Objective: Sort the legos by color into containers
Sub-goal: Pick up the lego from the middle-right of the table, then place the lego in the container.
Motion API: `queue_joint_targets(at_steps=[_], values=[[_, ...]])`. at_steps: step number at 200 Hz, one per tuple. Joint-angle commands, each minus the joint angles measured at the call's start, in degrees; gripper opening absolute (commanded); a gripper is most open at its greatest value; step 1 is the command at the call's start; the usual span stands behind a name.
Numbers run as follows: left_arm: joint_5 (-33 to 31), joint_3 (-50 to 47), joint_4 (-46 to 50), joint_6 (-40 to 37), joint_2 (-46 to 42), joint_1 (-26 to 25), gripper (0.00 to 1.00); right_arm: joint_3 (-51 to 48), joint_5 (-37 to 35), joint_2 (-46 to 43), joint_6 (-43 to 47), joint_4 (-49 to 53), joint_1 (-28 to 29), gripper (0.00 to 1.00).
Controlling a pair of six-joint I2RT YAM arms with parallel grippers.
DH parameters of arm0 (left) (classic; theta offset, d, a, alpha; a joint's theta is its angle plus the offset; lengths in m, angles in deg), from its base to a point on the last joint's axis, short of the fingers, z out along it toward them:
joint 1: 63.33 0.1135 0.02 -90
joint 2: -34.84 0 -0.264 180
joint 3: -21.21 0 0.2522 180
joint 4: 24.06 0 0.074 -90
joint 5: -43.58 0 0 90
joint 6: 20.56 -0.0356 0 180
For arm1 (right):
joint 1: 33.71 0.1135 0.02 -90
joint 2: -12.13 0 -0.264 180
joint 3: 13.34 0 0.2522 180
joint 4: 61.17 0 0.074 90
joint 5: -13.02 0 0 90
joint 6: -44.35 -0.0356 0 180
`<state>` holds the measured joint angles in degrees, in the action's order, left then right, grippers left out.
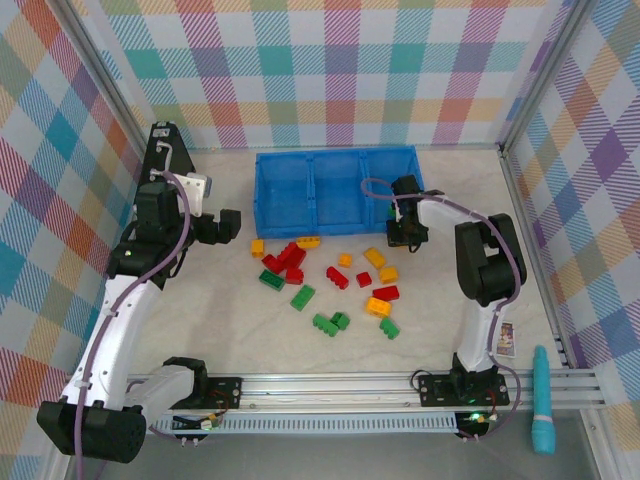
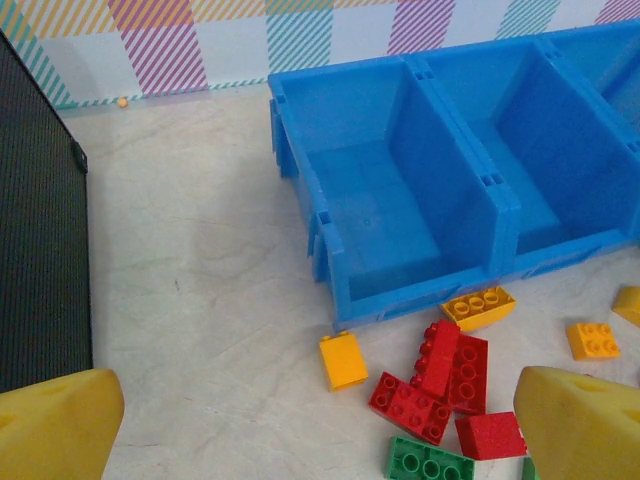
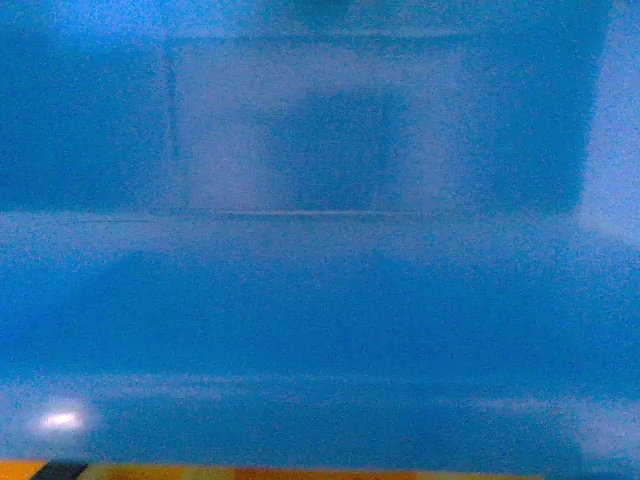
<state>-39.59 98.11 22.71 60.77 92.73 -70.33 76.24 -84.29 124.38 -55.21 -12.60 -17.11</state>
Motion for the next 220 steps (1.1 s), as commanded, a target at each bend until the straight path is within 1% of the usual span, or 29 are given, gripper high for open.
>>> queue_joint_targets(at_steps=[1, 31, 55, 66, 78, 93, 112, 127, 130, 139, 161, 195, 220], values=[[-0.33, 0.15, 0.3, -0.91, -1.44, -0.55, 1.0, -0.54, -0.36, -2.72, -0.15, 3.86, 0.64, 0.25], [-0.46, -0.11, 0.04, -0.91, -2.16, -0.59, 1.0, 0.96, -1.89, -10.46, 0.57, 8.86, 2.56, 0.23], [-0.41, -0.2, 0.03, -0.98, -2.25, -0.6, 1.0, 4.74, -2.09, -15.96, 2.68, 11.51, 5.35, 0.23], [-1.28, -0.12, -0.06, -0.67, -2.32, -0.63, 1.0, 5.5, -2.44, -17.65, 5.5, 9.39, 7.05, 0.24], [-2.2, -0.16, -0.06, -0.3, -2.55, -0.58, 1.0, 6.15, -4.33, -18.22, 8.41, 5.52, 8.37, 0.23], [-2.13, -0.17, -0.07, -0.32, -3.1, -0.55, 1.0, 8.19, -3.36, -17.3, 11.06, 1.99, 8.84, 0.23], [-1.34, -0.29, 0.03, -0.39, -3.72, -0.5, 1.0, 11.85, -1.09, -14.63, 14.03, -0.89, 9.8, 0.24], [-1.12, -0.29, 0.22, -0.56, -3.84, -0.53, 1.0, 15.91, 1.12, -11.26, 14.64, -1.06, 10.41, 0.24], [-1.0, -0.29, 0.27, -0.56, -3.77, -0.54, 1.0, 16.7, 1.35, -10.47, 16.46, -1.04, 10.61, 0.25], [-0.77, -0.2, 0.3, -0.71, -3.77, -0.5, 1.0, 18.98, 1.66, -8.18, 17.41, -1.06, 11.19, 0.25], [-2.49, 1.28, 1.28, -1.08, -3.18, -0.47, 1.0, 23.3, 2.55, -1.94, 19.18, -3.17, 12.46, 0.24], [-3.4, 1.08, 1.14, -1.48, -4.16, -0.53, 1.0, 33.62, 0.62, 9.95, 21.75, -2.22, 14.36, 0.25], [-3.73, 0.89, 1.0, -1.53, -4.02, -0.49, 1.0, 40.88, -1.79, 16.5, 23.39, 0.88, 15.78, 0.28]])
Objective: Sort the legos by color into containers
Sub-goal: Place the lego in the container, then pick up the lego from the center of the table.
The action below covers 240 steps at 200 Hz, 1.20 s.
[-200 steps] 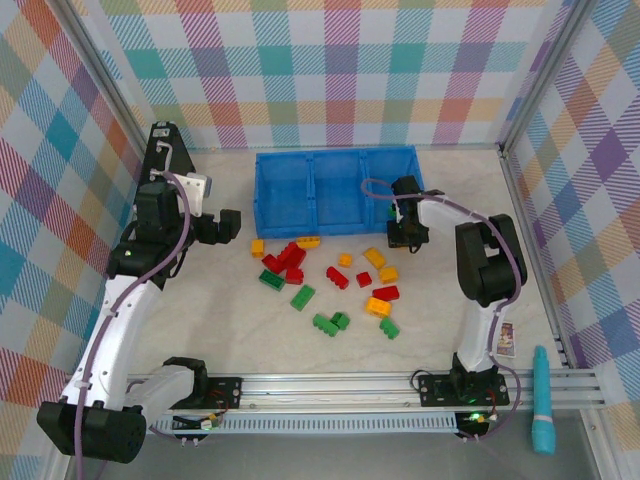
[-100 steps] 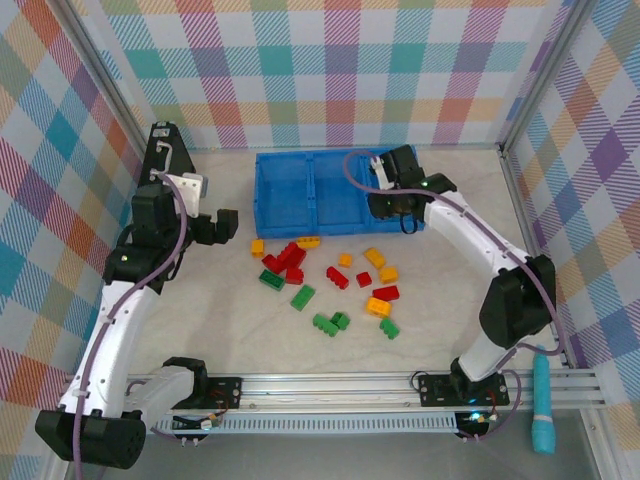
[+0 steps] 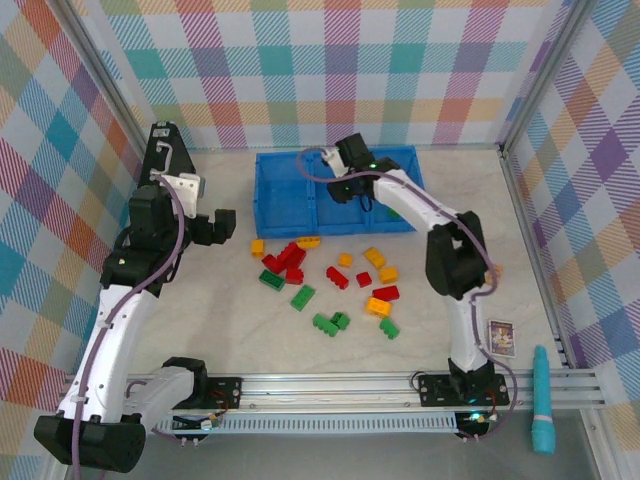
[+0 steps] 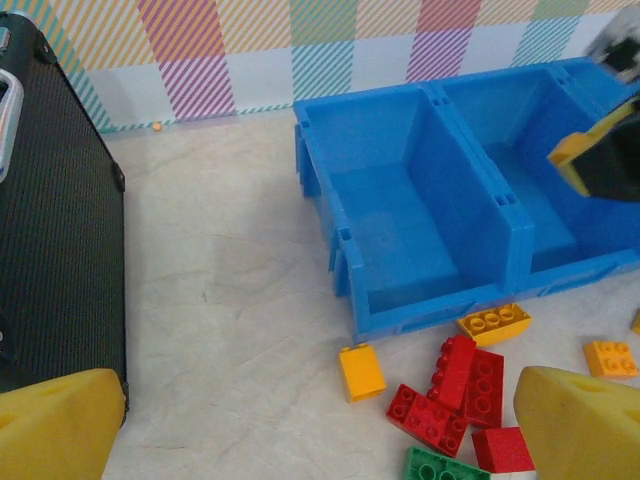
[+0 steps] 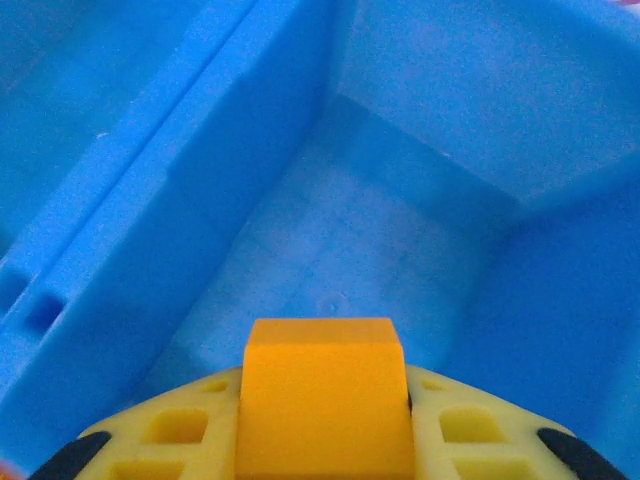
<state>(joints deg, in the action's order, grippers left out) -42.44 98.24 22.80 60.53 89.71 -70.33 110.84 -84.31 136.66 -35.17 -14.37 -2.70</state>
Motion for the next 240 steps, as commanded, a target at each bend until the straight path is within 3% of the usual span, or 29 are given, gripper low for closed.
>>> queue_joint_targets(at_steps=[1, 38, 85, 130, 183, 207, 240], values=[[-0.86, 0.79, 0.96, -1.29, -0.96, -0.48, 1.0, 6.56, -1.87, 4.44, 3.38, 2.83, 1.4, 0.28], [-0.36, 0.55, 1.0, -1.22, -0.77, -0.52, 1.0, 10.79, -3.02, 8.5, 4.2, 5.72, 1.6, 0.35], [0.05, 0.54, 0.74, -1.2, -0.86, -0.48, 1.0, 8.24, -2.49, 4.22, 3.03, 6.87, 1.69, 0.53], [0.65, 0.37, 0.47, -1.02, -0.96, -0.47, 1.0, -5.78, -1.3, -11.06, -2.5, 6.82, 1.95, 0.53], [2.68, -0.16, -0.06, -0.58, -1.08, -0.47, 1.0, -31.16, 0.22, -27.9, -12.39, 6.37, 1.69, 0.57], [3.48, -0.07, -0.14, -0.32, -0.93, -0.47, 1.0, -37.99, 0.74, -30.32, -13.83, 5.51, 1.61, 0.59], [5.48, -0.05, -0.49, 0.07, -0.72, -0.49, 1.0, -39.58, 4.16, -27.69, -14.28, 5.95, -0.97, 0.59]])
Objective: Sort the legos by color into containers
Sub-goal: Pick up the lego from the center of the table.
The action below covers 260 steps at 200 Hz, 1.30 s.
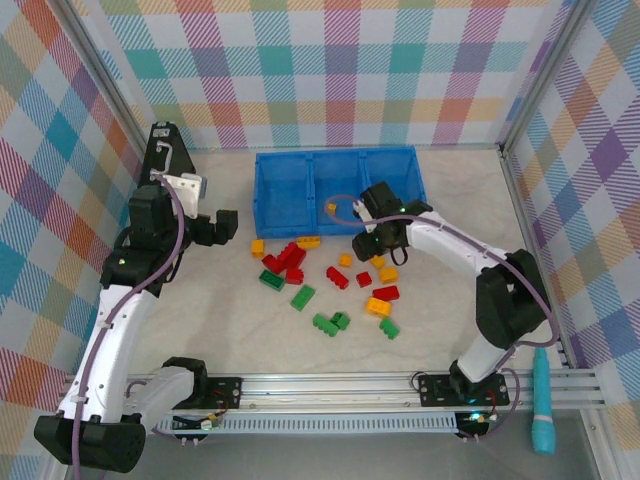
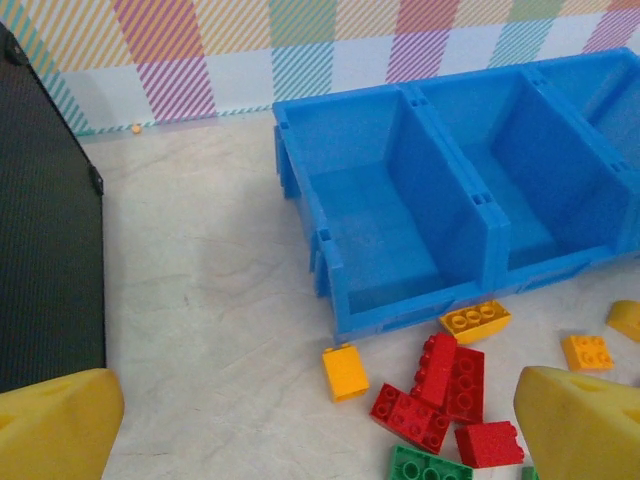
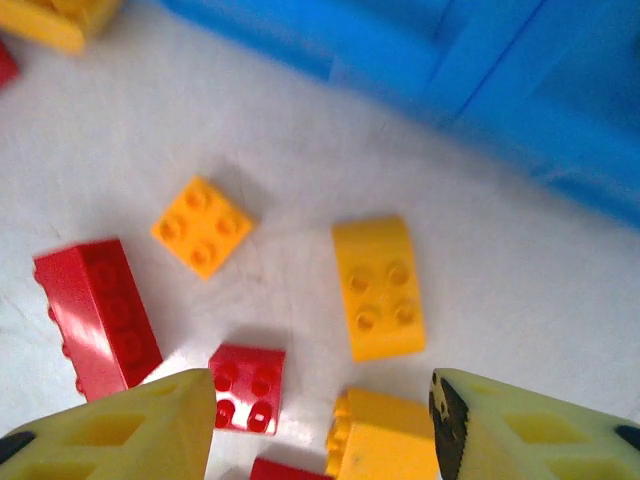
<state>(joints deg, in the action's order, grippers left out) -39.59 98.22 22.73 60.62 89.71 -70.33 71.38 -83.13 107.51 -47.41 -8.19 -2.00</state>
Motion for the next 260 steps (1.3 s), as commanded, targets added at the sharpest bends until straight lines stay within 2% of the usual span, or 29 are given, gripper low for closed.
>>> queue_joint_targets(at_steps=[1, 101, 117, 146, 165, 219, 260], values=[[2.65, -0.04, -0.43, 0.01, -0.72, -0.48, 1.0, -0.17, 2.98, 1.61, -1.94, -0.26, -1.7, 0.59], [2.04, -0.05, 0.07, 0.07, -0.47, -0.5, 1.0, 4.97, 1.5, 14.78, 1.53, -0.02, -2.97, 0.6], [1.95, -0.05, 0.1, 0.03, -0.29, -0.47, 1.0, 5.73, 1.11, 16.12, 1.87, 0.56, -2.96, 0.56], [1.57, 0.26, 0.36, -0.06, -0.21, -0.53, 1.0, 6.02, 0.61, 17.18, 2.28, 1.48, -2.96, 0.37], [1.29, 0.3, 0.45, -0.21, -0.38, -0.51, 1.0, 5.79, 0.61, 15.74, 2.48, 1.88, -2.96, 0.31], [0.97, 0.21, 0.45, -0.32, -0.56, -0.52, 1.0, 13.56, 2.01, 9.62, 3.16, 5.37, -2.85, 0.3], [1.08, 0.21, 0.36, -0.32, -0.55, -0.5, 1.0, 22.62, 1.28, 11.65, 4.35, 4.23, -2.79, 0.31]])
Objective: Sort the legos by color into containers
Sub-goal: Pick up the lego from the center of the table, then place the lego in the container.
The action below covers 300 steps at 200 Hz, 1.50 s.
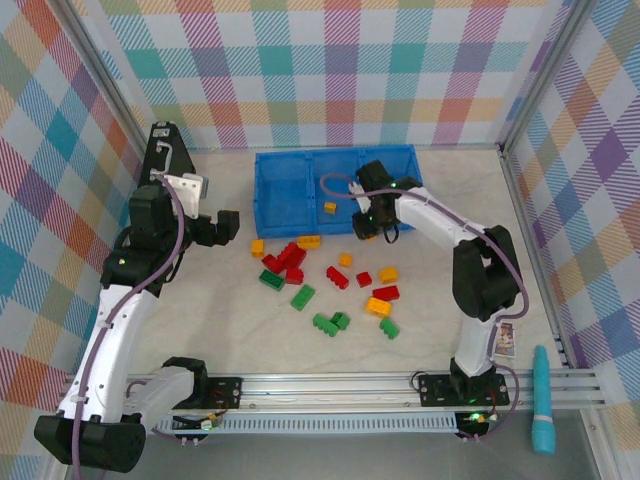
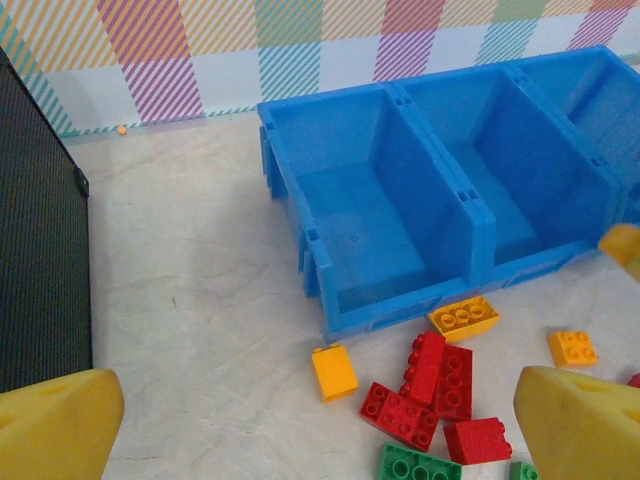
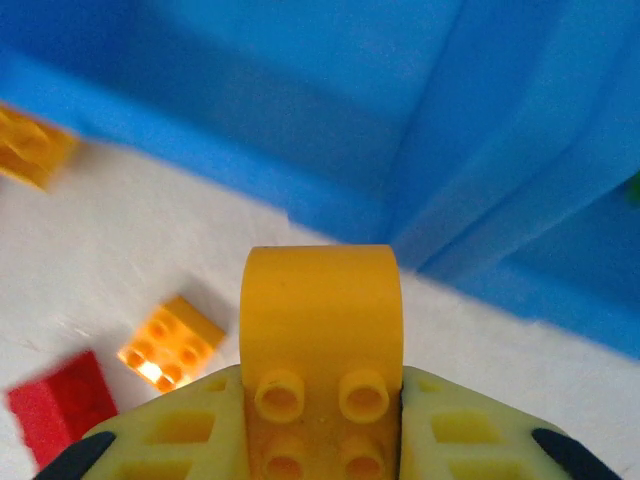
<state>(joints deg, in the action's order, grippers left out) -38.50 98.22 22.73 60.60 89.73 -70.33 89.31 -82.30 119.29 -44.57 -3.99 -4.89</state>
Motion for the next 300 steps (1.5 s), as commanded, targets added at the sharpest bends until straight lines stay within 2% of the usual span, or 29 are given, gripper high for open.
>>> queue_joint_targets(at_steps=[1, 71, 109, 144, 173, 223, 279, 300], values=[[-0.01, 0.21, 0.36, -0.3, -0.58, -0.48, 1.0, 4.8, 0.47, 0.01, 1.58, -0.07, 0.1, 0.31], [-0.19, 0.14, 0.41, -0.39, -0.4, -0.48, 1.0, 21.48, 1.19, 11.71, 2.14, -2.54, 0.19, 0.32], [-0.42, -0.4, 0.45, -0.39, -0.49, -0.47, 1.0, 29.06, 0.54, 19.32, 3.0, -1.64, 0.36, 0.38], [-0.26, -0.32, 0.43, -0.39, -0.27, -0.47, 1.0, 31.75, 0.4, 22.79, 2.86, -1.48, 0.62, 0.45], [-0.37, -0.31, 0.58, -0.39, -0.36, -0.49, 1.0, 31.03, 0.31, 21.0, 3.0, -1.59, 0.88, 0.51], [-0.4, 0.04, 0.63, -0.39, -0.58, -0.5, 1.0, 23.42, -0.88, 9.15, 2.98, 0.49, 1.77, 0.55], [0.74, -0.05, 0.45, -0.04, -1.48, -0.47, 1.0, -1.29, -5.25, -10.85, -6.84, 2.69, 1.71, 0.57], [1.11, -0.14, 0.36, 0.13, -1.85, -0.42, 1.0, -10.7, -4.59, -16.94, -10.92, 2.59, 1.6, 0.62]])
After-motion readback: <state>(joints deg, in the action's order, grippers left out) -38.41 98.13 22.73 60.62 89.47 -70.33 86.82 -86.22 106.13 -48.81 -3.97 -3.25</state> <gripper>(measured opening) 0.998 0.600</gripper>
